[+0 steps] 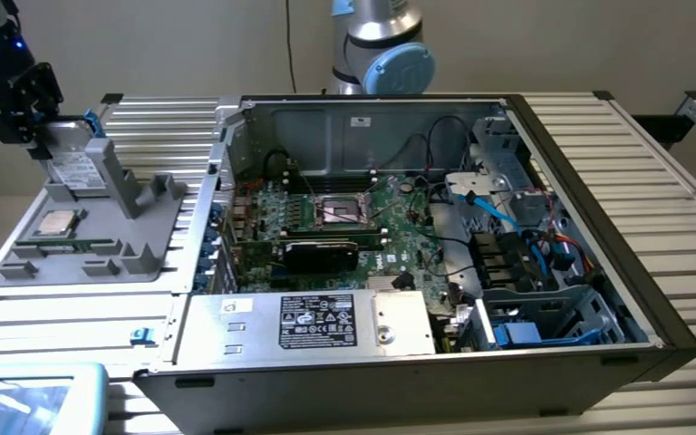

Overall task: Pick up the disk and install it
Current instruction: 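Pick up the disk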

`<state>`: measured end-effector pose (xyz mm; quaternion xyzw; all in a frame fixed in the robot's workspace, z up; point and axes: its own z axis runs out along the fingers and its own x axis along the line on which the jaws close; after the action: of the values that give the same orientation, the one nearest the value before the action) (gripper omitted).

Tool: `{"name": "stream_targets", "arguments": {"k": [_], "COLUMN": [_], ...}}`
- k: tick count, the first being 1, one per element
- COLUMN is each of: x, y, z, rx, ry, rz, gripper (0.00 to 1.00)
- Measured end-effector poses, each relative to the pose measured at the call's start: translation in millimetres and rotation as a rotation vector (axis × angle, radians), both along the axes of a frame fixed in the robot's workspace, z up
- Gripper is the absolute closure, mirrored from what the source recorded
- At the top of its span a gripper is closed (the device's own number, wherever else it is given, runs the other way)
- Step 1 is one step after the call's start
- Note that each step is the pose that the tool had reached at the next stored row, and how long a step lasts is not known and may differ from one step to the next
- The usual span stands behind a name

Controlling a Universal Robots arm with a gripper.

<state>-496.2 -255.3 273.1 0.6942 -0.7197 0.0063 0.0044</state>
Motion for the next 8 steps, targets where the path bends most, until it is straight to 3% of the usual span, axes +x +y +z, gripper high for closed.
{"name": "stream_targets", "arguments": {"k": [5,7,8], "x": [-0.1,0.0,0.0], "y": [0.6,0.6,0.6], "z": [-0.2,-0.2,-0.2], "rx": [0.0000,0.0000,0.0000], "ry": [0.0002,0.0001,0.0001], "rz": [0.000,0.000,0.000], "gripper": [0.37,0.40,0.46]}}
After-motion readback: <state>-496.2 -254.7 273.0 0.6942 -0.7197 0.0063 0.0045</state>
